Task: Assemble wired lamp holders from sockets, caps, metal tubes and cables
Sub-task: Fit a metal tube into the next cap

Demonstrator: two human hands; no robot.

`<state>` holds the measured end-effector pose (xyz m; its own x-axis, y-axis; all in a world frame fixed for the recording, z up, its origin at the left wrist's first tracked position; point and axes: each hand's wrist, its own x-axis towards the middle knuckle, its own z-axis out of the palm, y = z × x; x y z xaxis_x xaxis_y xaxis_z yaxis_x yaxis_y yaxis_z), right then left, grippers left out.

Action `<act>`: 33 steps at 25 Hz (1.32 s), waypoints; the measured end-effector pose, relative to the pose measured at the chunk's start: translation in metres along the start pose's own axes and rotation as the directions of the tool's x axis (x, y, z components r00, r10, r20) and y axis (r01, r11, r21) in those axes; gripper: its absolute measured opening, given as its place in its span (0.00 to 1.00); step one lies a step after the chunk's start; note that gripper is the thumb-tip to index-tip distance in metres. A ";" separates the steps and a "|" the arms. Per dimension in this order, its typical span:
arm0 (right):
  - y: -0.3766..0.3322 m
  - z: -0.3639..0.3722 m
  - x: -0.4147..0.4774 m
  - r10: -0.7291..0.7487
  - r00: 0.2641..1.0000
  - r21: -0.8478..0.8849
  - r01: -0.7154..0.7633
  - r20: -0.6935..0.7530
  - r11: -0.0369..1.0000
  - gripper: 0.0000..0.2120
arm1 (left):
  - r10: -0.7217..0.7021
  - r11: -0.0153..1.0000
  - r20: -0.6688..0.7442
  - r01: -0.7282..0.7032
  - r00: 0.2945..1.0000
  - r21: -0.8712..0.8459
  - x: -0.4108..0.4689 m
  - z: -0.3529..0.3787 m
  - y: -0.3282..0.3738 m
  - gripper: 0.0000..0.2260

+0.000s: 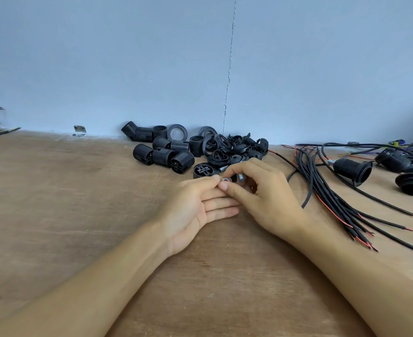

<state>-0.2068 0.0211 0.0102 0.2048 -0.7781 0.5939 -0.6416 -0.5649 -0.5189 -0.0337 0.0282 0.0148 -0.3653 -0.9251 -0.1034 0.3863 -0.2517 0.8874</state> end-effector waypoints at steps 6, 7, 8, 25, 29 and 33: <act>-0.004 0.003 -0.002 0.098 0.994 -0.005 -0.098 0.037 0.995 0.11 | 0.317 0.907 -0.264 -0.210 0.911 0.365 -0.002 0.007 -0.012 0.07; -0.004 0.003 -0.002 0.125 0.991 0.014 -0.125 0.045 0.992 0.09 | 0.389 0.870 -0.278 -0.252 0.878 0.424 -0.003 0.009 -0.014 0.07; -0.004 0.004 -0.001 0.141 0.988 0.026 -0.143 0.067 0.989 0.07 | 0.441 0.845 -0.287 -0.287 0.850 0.451 -0.003 0.010 -0.014 0.07; -0.004 -0.001 0.004 0.323 0.946 0.446 -0.284 -0.011 0.849 0.07 | 0.110 0.991 -0.234 -0.125 0.966 -0.049 0.004 -0.002 -0.002 0.10; -0.006 -0.001 0.004 0.311 0.950 0.588 -0.273 0.038 0.761 0.05 | 0.088 0.987 -0.201 -0.113 0.976 -0.116 0.005 -0.004 -0.001 0.09; -0.009 -0.002 0.002 0.239 0.971 0.514 -0.213 0.015 0.831 0.02 | 0.108 0.983 -0.225 -0.138 0.968 -0.125 0.006 -0.004 -0.002 0.08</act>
<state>-0.2025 0.0248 0.0173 0.0561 -0.8946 0.4432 -0.1963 -0.4452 -0.8737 -0.0328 0.0221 0.0108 -0.1213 -0.9869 -0.1060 0.5356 -0.1549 0.8302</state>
